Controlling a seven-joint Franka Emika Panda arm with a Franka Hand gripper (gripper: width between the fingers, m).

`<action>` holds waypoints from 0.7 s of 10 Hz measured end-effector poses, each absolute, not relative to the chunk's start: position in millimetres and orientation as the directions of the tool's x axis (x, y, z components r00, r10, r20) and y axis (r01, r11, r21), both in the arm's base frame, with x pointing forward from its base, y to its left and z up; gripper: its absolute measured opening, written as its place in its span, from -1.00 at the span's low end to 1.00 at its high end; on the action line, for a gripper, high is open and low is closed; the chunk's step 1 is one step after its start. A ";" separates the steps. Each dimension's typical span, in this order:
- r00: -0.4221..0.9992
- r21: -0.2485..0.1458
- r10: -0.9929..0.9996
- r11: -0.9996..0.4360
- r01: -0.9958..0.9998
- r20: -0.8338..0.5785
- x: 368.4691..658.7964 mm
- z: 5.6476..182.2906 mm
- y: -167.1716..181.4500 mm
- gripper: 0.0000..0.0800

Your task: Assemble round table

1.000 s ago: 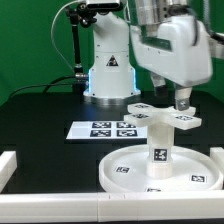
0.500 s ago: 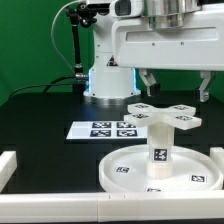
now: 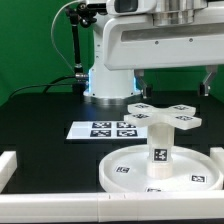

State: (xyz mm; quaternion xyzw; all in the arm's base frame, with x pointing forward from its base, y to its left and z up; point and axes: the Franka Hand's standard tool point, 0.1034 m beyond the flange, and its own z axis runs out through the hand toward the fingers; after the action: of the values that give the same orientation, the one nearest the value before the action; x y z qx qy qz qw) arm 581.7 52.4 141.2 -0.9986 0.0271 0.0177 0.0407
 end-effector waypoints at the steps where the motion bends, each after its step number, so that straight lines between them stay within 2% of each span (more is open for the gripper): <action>1: 0.998 -0.089 0.034 -0.996 0.030 -0.044 579.1 141.3 47.8 0.62; 5: 0.961 -0.096 0.277 -0.957 0.274 -0.022 578.9 139.4 46.3 0.62; 7: 0.829 -0.037 0.559 -0.829 0.559 -0.010 582.2 140.1 50.6 0.62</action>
Offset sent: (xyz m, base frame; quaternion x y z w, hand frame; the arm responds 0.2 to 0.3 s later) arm 0.0000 0.0000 0.0000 0.0000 0.0000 -0.1296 0.9916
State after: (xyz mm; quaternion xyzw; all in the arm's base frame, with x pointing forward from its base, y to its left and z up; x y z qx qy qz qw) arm 582.2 50.6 140.1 -0.9561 -0.2923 0.0101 0.0161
